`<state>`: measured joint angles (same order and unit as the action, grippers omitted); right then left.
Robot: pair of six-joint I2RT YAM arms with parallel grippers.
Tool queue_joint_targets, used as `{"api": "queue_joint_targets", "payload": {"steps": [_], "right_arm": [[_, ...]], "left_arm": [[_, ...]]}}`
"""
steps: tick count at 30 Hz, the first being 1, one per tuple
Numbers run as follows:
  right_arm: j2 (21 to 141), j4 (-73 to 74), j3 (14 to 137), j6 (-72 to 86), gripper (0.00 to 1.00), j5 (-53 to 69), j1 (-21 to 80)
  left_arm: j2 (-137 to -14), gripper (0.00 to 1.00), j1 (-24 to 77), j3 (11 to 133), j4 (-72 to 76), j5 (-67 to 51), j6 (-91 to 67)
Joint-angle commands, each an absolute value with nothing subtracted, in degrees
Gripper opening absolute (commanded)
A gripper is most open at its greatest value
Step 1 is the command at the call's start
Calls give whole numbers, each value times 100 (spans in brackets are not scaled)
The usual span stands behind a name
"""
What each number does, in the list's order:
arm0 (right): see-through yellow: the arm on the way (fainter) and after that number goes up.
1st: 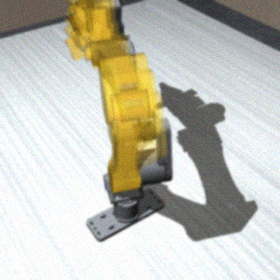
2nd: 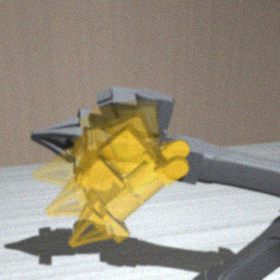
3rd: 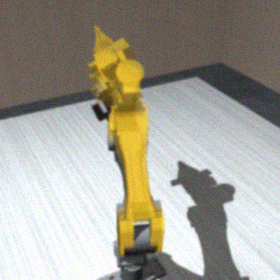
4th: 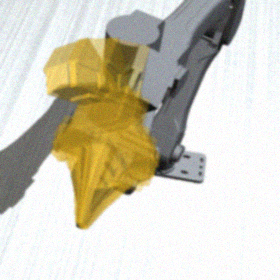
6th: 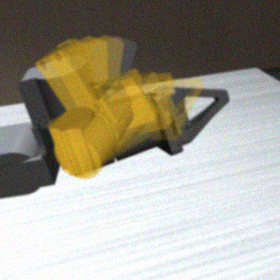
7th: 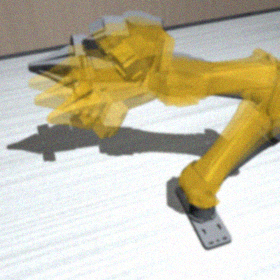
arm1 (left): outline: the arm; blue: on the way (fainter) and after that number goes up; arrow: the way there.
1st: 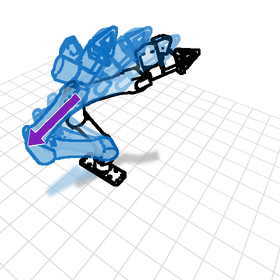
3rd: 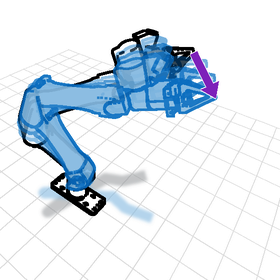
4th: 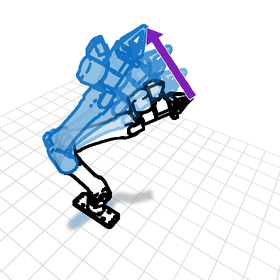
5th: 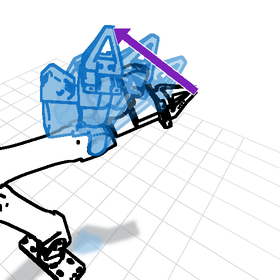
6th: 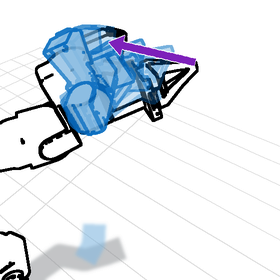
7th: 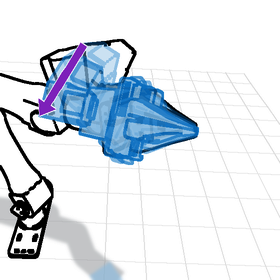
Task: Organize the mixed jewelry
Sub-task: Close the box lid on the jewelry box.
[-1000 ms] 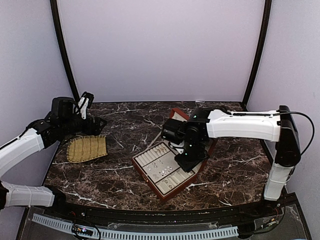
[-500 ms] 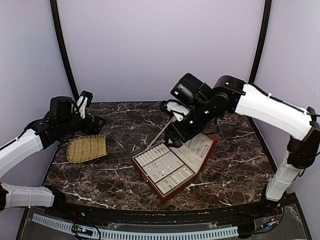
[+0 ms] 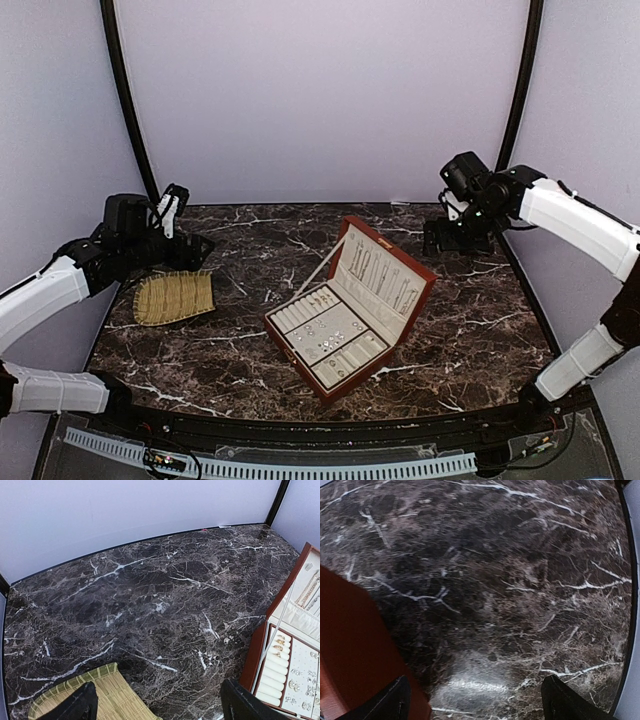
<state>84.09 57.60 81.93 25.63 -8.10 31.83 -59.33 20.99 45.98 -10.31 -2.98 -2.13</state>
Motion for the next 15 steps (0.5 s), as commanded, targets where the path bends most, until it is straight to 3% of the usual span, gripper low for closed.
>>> {"api": "queue_joint_targets", "payload": {"steps": [1,5,11,14,15], "right_arm": [[8359,5372,7572,2683,90,-696,3063],[8283,5152,7243,2406,89,-195,3367],[8109,4691,7254,2115,91,535,4584],[8122,4455,7215,2189,93,608,5108],[8148,4391,7182,2273,98,568,5236]], "left_arm": [[-5919,88,2074,4605,-949,-337,-111],[-5962,87,2074,4620,-958,-325,-97],[-5983,88,2077,4606,-932,-464,-54],[-5994,88,2079,4605,-904,-687,-36],[-5999,88,2083,4601,-894,-850,-35]]}}
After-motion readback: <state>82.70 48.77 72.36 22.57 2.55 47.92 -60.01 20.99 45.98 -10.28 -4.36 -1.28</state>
